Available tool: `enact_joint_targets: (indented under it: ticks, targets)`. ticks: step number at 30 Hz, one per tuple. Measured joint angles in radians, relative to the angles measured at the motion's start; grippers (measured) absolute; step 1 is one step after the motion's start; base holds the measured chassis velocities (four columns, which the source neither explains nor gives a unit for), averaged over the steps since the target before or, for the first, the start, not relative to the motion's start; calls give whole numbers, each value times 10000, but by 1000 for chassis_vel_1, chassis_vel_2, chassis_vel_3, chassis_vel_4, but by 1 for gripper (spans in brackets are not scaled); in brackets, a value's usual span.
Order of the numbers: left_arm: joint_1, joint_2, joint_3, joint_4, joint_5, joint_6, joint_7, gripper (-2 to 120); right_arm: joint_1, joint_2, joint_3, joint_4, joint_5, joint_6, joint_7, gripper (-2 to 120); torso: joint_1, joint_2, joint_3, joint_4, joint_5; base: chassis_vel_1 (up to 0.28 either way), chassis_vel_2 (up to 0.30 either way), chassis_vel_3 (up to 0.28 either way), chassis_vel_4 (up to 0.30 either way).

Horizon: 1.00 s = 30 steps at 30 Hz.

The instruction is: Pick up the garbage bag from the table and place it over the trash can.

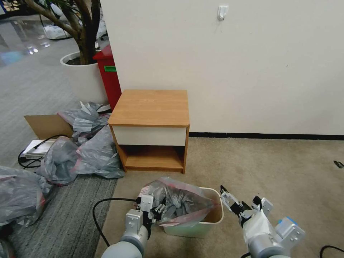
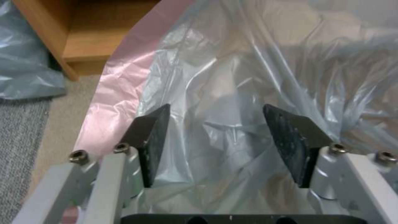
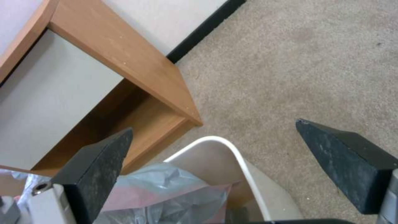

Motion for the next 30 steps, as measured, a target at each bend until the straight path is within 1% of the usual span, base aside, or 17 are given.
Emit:
enact_joint_targets:
  ticks: [2,4,5,12,15,18,20,22,23,24,25,26,27,30]
  targets:
    - [-37,-18,46,76,0,2,-24,58,-7,0,13,-8,-3,12,0,100,0,0,0,0,0,0,0,0,0]
    - [-99,-41,125,191,2,26,-49,50,-23,-3,39,-14,-8,37,0,100,0,0,0,0,0,0,0,0,0]
    - [-120,-43,163,233,2,37,-52,49,-26,-3,45,-14,-10,50,0,100,0,0,0,0,0,0,0,0,0]
    - [-204,-22,248,396,-21,127,-66,48,-18,44,21,-14,-48,90,0,100,0,0,0,0,0,0,0,0,0]
    - [-253,-18,269,465,-69,131,-72,44,-18,64,18,-16,-72,93,0,100,0,0,0,0,0,0,0,0,0]
    - [-361,-22,328,595,-125,101,-80,35,-6,72,12,-13,-112,94,-92,100,0,0,0,0,0,0,0,0,0]
    - [-398,-25,353,638,-148,48,-80,33,-2,73,12,-9,-170,93,-193,100,0,0,0,0,0,0,0,0,0]
    - [-442,-22,398,758,-161,-312,-82,24,60,54,-38,-8,-420,97,-384,100,0,0,0,0,0,0,0,0,0]
    - [-442,-22,398,758,-161,-312,-82,24,60,54,-38,-8,-420,97,-384,100,0,0,0,0,0,0,0,0,0]
    - [-449,-17,418,794,-161,-467,-83,21,95,42,-65,-9,-489,101,-438,100,0,0,0,0,0,0,0,0,0]
    - [-452,-7,436,827,-160,-724,-72,14,163,1,-119,-9,-664,102,-609,100,0,0,0,0,0,0,0,0,0]
    - [-449,3,435,831,-160,-908,-51,10,200,-38,-146,-9,-839,103,-848,100,0,0,0,0,-1,0,0,0,0]
    - [-449,3,435,831,-160,-908,-51,10,200,-38,-146,-9,-839,103,-848,100,0,0,0,0,-1,0,0,0,0]
    - [-376,71,287,796,-140,-1591,92,9,338,-264,-259,-7,-1637,-10,-1913,100,0,0,0,0,-1,0,0,0,0]
